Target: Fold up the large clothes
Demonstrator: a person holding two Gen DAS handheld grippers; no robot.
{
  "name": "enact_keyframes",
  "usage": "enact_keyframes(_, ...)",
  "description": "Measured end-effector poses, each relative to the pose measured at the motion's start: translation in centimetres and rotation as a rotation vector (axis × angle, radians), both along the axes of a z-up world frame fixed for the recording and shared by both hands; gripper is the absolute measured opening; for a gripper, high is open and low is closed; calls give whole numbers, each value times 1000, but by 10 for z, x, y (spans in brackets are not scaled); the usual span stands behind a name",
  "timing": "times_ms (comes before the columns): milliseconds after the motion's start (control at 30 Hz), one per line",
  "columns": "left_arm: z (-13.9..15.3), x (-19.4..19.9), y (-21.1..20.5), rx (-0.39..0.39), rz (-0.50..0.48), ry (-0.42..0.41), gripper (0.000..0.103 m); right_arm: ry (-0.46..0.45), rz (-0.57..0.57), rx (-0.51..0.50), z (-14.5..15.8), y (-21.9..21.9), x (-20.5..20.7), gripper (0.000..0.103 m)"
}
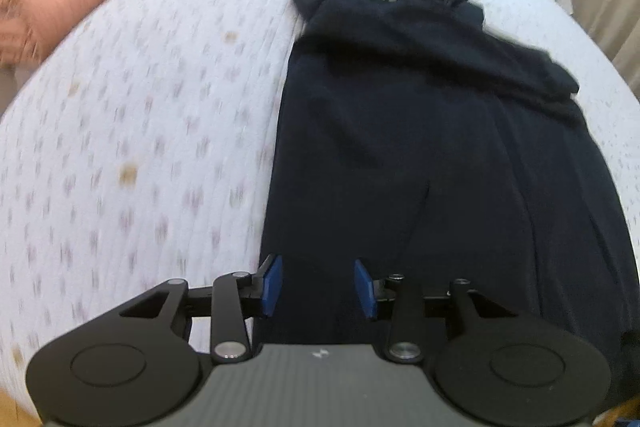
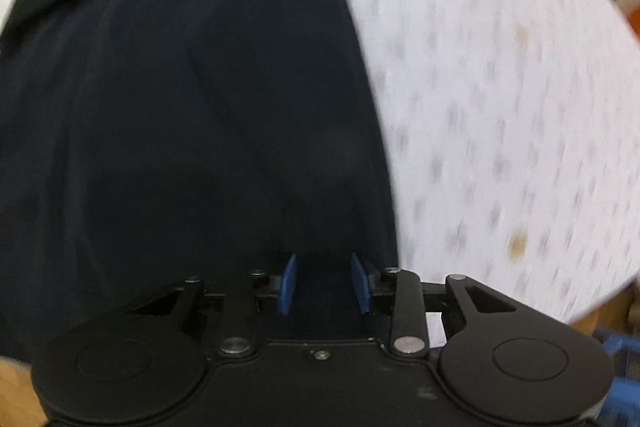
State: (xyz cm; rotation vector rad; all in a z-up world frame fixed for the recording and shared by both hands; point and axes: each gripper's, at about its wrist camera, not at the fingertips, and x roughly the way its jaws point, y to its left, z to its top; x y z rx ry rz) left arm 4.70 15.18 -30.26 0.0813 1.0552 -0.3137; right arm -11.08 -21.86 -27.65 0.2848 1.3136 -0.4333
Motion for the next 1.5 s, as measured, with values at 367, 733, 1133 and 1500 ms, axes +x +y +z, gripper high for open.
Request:
enact_keyframes(367,51,175,-94,-152,-133,-209,43,-347,34,-8,56,-21,216,39)
enact_keyframes(733,29,395,-237,-227,-174,-249,49,-620,83,-42,49,-107,409,51)
enact_keyframes(1133,-41,498,-302,-166,-169,-163,49,-544,121,77,-33,-134,547,64)
enact_keyframes(1500,-3,511,-246,-69,-114,-270,7,-640,89,-146,18,-134,524,6)
